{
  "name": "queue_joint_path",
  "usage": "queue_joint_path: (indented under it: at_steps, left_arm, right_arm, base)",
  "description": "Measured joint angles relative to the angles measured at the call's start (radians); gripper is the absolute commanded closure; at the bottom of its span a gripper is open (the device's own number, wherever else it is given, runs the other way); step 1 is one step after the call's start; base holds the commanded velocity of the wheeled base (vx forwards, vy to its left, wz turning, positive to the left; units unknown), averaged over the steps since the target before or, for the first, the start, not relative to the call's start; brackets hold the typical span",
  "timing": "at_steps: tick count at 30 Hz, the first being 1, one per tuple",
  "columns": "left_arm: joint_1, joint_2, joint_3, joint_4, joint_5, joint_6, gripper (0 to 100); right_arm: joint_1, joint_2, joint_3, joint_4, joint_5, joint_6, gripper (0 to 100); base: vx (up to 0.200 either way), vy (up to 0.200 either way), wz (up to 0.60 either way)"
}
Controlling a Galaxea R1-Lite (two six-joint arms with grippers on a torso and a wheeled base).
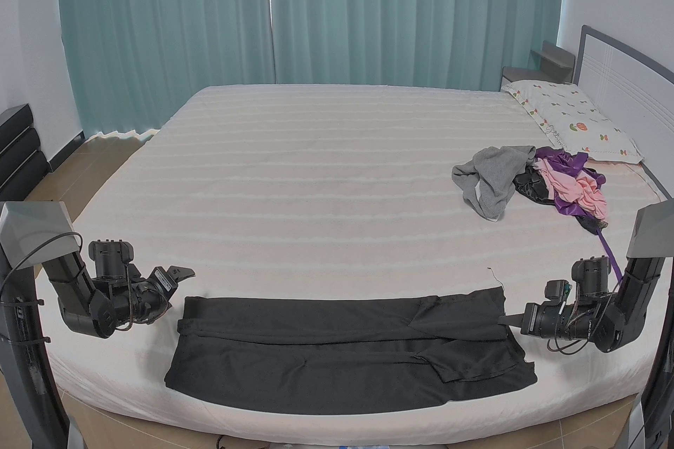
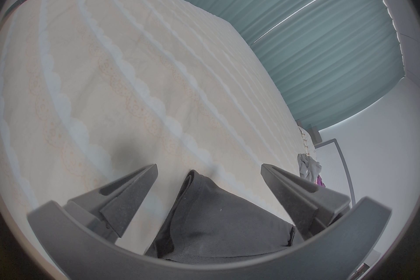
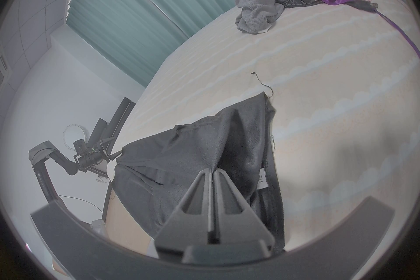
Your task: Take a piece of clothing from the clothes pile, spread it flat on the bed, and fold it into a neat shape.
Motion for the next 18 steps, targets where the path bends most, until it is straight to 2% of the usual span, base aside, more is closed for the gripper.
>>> queue_joint_path:
  at_steps: [4,5,12,15,18]
  left_arm:
    - [0.000,-0.001,0.000,0.000,0.000,0.000,0]
    - [0.000,-0.002,0.003,-0.001,0.000,0.001,0]
    - [-0.003,-0.027,0.036,0.000,0.001,0.008,0]
    - [-0.003,-0.055,0.057,0.014,0.000,0.011,0]
    - [-0.007,-0.095,0.082,0.088,0.000,0.026,0]
  right_arm:
    - [0.000,0.005,0.008,0.000,0.000,0.000,100]
    - [0.000,0.008,0.010,0.002,-0.001,-0.001,0]
    - [0.000,0.007,0.016,-0.006,-0.003,0.019,0]
    - [-0.005,-0.028,0.016,-0.001,-0.004,0.089,0]
    - [-0.005,-0.078,0.028,0.008,-0.016,0.163,0]
  base:
    - [0.000,0.000,0.00]
    - [0.000,0.000,0.00]
    - [0.000,0.000,0.00]
    - [0.000,0.000,0.00]
    - [0.000,0.000,0.00]
